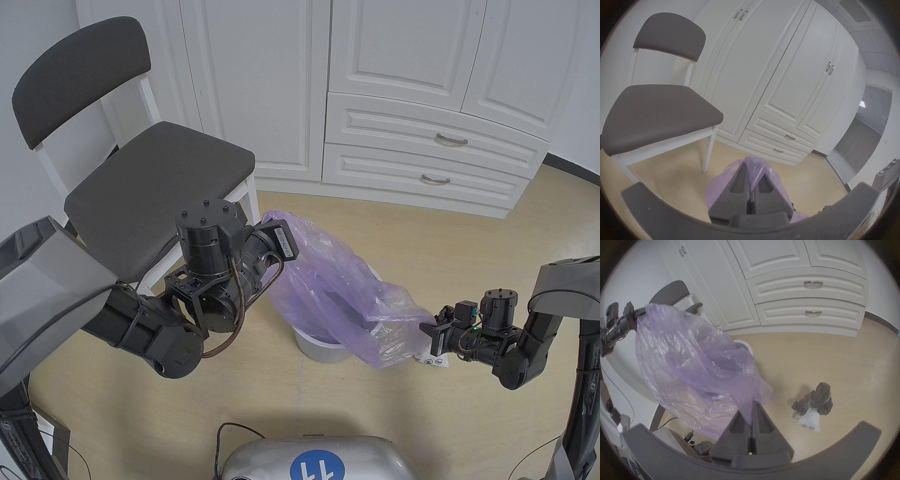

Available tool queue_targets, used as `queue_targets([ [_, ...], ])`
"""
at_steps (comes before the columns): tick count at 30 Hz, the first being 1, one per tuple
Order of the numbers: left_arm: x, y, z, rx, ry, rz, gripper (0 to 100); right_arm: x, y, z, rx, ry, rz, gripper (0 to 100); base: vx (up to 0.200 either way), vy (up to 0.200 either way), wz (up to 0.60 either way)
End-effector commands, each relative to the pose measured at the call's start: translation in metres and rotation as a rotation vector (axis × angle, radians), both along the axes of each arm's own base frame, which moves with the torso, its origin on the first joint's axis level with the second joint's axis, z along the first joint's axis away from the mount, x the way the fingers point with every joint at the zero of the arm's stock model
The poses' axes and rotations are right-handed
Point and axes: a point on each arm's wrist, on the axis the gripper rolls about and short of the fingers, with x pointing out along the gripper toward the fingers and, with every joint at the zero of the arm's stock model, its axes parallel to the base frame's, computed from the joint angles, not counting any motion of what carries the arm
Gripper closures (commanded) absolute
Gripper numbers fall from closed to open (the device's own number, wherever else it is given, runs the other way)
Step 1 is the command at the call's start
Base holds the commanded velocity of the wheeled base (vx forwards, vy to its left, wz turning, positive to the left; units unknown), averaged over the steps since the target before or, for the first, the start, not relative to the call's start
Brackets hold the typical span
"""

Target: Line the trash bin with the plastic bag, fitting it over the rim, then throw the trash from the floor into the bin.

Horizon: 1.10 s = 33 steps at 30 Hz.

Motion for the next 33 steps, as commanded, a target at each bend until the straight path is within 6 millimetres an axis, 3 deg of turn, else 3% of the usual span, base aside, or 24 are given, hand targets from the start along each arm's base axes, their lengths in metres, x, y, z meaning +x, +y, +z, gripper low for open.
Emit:
queue_targets([
  [1, 0.000, 0.001, 0.001, -0.003, -0.002, 0.002, 100, 0.003, -0.003, -0.006, -0.001, -0.007, -0.012, 100, 0.000, 0.000, 0.00],
  [2, 0.000, 0.001, 0.002, -0.004, -0.003, 0.002, 100, 0.004, -0.003, -0.006, 0.001, -0.013, -0.013, 0, 0.000, 0.000, 0.00],
  [8, 0.002, 0.004, 0.002, -0.004, -0.004, 0.012, 100, -0.002, 0.001, -0.014, 0.041, 0.036, -0.042, 0, 0.000, 0.000, 0.00],
  [10, 0.003, 0.006, 0.003, -0.008, -0.009, 0.018, 100, -0.014, 0.008, -0.020, 0.086, 0.104, -0.115, 0, 0.000, 0.000, 0.00],
  [13, 0.003, 0.009, 0.008, -0.014, -0.018, 0.025, 100, -0.017, 0.023, -0.029, 0.194, 0.098, -0.253, 0, 0.000, 0.000, 0.00],
  [17, 0.002, 0.009, 0.007, -0.015, -0.015, 0.024, 100, -0.026, 0.034, -0.051, 0.248, 0.152, -0.332, 0, 0.000, 0.000, 0.00],
  [21, 0.003, 0.010, 0.006, -0.018, -0.013, 0.026, 100, -0.026, 0.038, -0.056, 0.295, 0.184, -0.348, 0, 0.000, 0.000, 0.00],
  [28, 0.003, 0.010, 0.006, -0.017, -0.011, 0.026, 100, -0.023, 0.040, -0.051, 0.343, 0.177, -0.359, 0, 0.000, 0.000, 0.00],
  [33, 0.003, 0.010, 0.006, -0.018, -0.013, 0.026, 100, -0.023, 0.040, -0.028, 0.381, 0.125, -0.351, 0, 0.000, 0.000, 0.00],
])
